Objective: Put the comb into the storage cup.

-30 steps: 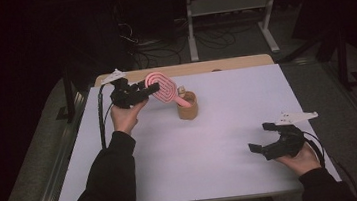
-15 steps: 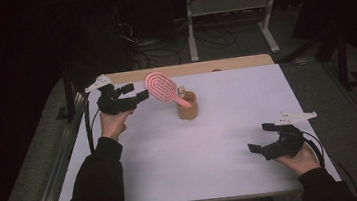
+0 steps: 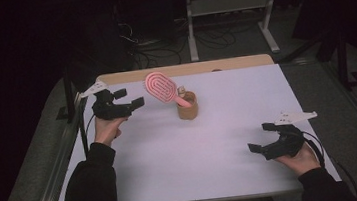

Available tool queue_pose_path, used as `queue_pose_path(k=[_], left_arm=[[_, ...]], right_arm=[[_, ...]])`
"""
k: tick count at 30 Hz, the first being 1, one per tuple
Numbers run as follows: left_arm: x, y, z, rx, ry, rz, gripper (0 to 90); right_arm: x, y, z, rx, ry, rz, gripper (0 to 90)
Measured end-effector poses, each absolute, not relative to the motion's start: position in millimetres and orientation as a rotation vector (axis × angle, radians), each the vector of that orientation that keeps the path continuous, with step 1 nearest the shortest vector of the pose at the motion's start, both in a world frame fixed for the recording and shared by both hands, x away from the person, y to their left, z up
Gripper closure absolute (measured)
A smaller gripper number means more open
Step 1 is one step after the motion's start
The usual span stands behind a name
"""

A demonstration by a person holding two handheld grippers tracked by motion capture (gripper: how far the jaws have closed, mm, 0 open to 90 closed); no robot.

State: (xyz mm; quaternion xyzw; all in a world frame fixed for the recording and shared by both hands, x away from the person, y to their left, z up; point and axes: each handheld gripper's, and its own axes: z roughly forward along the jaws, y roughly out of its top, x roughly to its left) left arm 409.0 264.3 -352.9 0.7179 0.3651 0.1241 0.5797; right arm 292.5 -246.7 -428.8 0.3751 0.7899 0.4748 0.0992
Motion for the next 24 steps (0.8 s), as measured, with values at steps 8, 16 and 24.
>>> queue_pose_path(k=[8,16,24], left_arm=[[402,273,-362,1.687,0.867,0.302,0.0],[397,279,-365,1.682,0.877,0.305,0.0],[390,284,-369,1.681,0.879,0.309,0.0]], right_arm=[[292,-246,-429,1.108,2.339,1.400,0.0],[292,-246,-429,1.106,2.343,1.393,0.0],[292,-246,-429,1.106,2.346,1.393,0.0]])
